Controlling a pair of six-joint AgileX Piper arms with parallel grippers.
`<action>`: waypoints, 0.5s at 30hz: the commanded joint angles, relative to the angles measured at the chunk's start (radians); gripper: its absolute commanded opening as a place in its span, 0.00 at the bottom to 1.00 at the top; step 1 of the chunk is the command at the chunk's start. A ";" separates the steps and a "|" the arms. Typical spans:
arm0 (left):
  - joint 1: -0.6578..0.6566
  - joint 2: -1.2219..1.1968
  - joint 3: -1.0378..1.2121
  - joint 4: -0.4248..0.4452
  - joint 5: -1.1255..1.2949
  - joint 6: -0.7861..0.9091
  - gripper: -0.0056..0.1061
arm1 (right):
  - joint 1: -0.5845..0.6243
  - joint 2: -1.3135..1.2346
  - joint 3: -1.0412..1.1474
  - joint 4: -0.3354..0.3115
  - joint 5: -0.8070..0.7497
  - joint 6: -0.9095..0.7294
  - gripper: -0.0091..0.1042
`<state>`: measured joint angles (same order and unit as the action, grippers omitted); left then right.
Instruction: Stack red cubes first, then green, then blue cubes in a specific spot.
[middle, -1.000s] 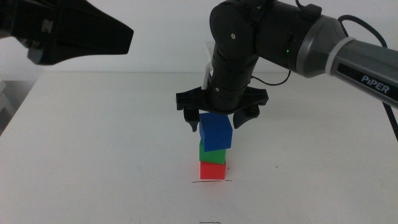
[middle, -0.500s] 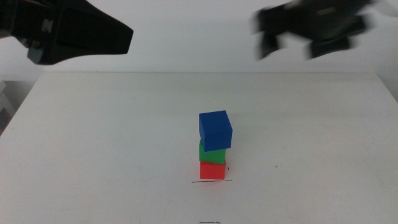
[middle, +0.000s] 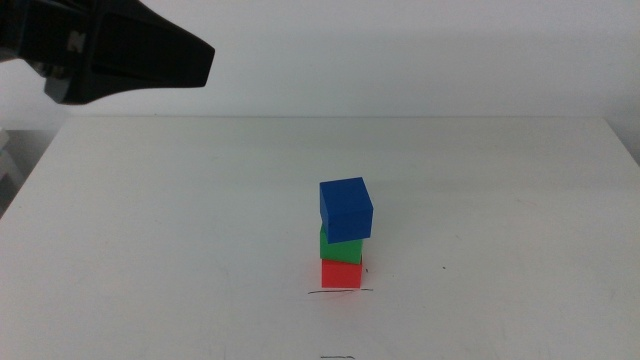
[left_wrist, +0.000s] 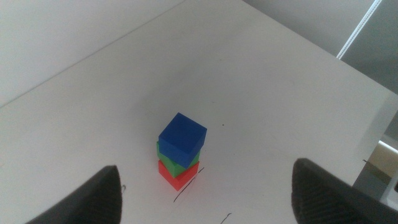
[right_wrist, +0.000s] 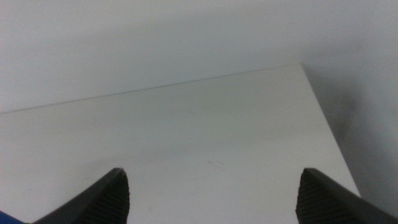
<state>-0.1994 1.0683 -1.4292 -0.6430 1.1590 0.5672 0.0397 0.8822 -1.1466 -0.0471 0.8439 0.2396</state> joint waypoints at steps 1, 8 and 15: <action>0.001 -0.010 -0.021 -0.048 -0.046 -0.003 0.89 | -0.037 -0.014 -0.003 0.017 -0.077 -0.052 0.74; 0.001 -0.009 -0.021 -0.048 -0.046 -0.003 0.89 | -0.032 -0.009 -0.003 0.011 -0.078 -0.056 0.74; 0.001 -0.026 -0.019 0.262 -0.269 -0.051 0.89 | -0.032 -0.009 -0.003 0.007 -0.078 -0.056 0.74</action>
<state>-0.1994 1.0645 -1.4292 -0.4801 1.0344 0.5488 0.0133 0.8784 -1.1218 -0.0230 0.8372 0.1971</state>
